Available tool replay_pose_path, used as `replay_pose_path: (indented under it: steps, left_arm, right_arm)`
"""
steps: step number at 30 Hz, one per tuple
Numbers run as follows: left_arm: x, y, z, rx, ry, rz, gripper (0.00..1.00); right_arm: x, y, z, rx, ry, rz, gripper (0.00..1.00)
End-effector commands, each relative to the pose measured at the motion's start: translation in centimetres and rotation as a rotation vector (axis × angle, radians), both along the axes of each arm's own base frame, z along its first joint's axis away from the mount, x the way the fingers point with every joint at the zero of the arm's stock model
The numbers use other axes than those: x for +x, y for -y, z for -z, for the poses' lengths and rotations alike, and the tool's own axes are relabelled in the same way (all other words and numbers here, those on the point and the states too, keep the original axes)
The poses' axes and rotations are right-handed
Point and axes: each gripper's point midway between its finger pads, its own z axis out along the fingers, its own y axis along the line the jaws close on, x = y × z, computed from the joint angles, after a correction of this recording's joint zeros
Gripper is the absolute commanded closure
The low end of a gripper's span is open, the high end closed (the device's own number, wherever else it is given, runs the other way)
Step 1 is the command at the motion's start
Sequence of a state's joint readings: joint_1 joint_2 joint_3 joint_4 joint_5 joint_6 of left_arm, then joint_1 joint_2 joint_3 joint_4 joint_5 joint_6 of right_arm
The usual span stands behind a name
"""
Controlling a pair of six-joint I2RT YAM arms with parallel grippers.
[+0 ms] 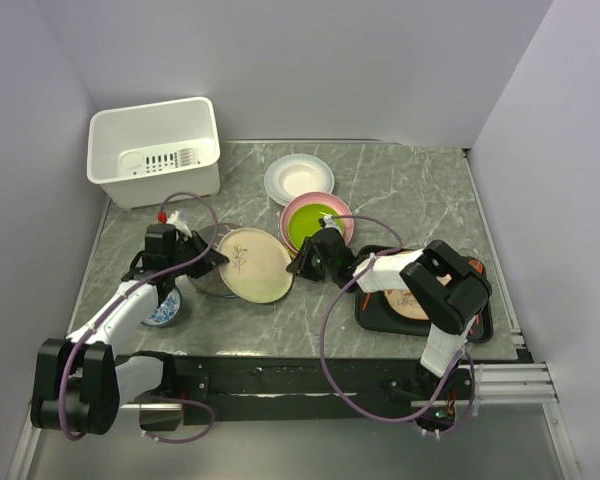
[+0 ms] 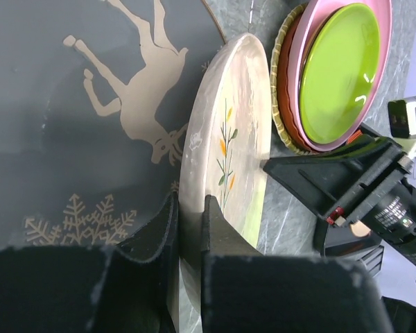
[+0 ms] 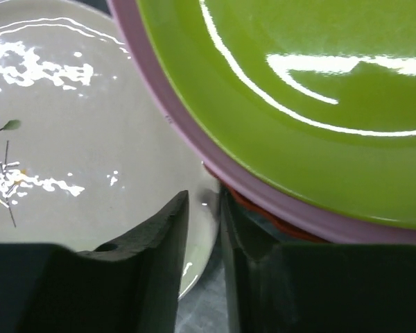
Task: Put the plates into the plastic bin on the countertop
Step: Pick up the plate at the center of the board.
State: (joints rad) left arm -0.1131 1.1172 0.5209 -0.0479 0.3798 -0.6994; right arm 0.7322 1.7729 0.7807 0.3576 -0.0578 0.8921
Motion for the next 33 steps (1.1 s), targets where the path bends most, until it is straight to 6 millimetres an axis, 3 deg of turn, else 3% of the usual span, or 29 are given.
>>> replay_pose_path:
  steps: [1, 9, 15, 26, 33]
  left_arm:
    - [1.1, 0.6, -3.3, -0.009, 0.086, 0.024, 0.99]
    - [0.9, 0.0, -4.2, 0.01, 0.105, -0.004, 0.99]
    - [0.7, 0.0, -5.3, 0.004, 0.122, -0.009, 0.99]
    - [0.8, -0.2, -6.1, 0.0, 0.137, -0.03, 0.99]
    - [1.3, -0.1, -8.5, -0.017, 0.184, -0.033, 0.99]
  right_arm:
    - [0.6, -2.0, -5.3, 0.117, 0.125, -0.051, 0.57]
    - [0.2, -1.8, -6.0, 0.128, 0.14, -0.066, 0.36]
    - [0.3, -2.3, -6.7, 0.142, 0.161, -0.084, 0.27]
    - [-0.1, -1.7, -8.1, 0.149, 0.2, -0.087, 0.21]
    - [-1.0, -0.5, -10.1, 0.168, 0.254, -0.084, 0.18]
